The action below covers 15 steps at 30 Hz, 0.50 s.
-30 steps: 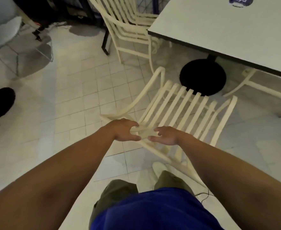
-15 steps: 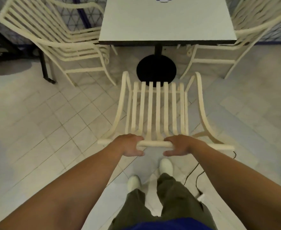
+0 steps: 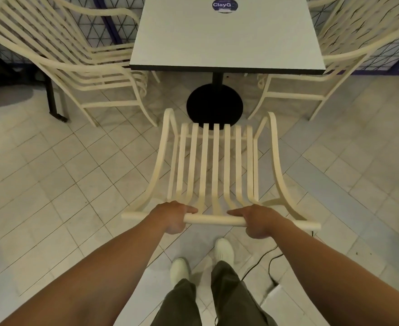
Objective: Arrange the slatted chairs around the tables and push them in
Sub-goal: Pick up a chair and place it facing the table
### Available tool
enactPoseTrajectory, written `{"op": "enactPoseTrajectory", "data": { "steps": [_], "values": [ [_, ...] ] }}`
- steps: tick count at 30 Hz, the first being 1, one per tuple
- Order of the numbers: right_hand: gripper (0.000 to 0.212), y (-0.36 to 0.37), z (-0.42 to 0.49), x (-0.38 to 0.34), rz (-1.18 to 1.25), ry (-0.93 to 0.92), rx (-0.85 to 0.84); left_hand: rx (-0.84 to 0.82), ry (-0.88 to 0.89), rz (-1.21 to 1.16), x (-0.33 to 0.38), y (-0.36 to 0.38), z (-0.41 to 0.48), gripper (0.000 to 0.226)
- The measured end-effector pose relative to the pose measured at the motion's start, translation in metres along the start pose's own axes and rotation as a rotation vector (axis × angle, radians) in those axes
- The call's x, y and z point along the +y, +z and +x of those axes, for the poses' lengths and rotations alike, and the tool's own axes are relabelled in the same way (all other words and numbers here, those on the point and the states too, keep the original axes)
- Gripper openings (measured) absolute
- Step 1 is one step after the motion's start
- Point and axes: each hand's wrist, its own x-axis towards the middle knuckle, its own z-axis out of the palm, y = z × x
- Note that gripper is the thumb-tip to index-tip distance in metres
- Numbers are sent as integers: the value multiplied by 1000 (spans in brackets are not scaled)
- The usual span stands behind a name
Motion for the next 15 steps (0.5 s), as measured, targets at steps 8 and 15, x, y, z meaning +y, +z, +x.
{"op": "enactPoseTrajectory", "data": {
  "steps": [8,15],
  "values": [
    [80,-2,-4,10,-2,-31,23,-11,-34,7,4,-2,-3,66],
    [79,-14,1,15,-25,-66,19,-6,-31,15,6,-12,4,66]
  ]
}}
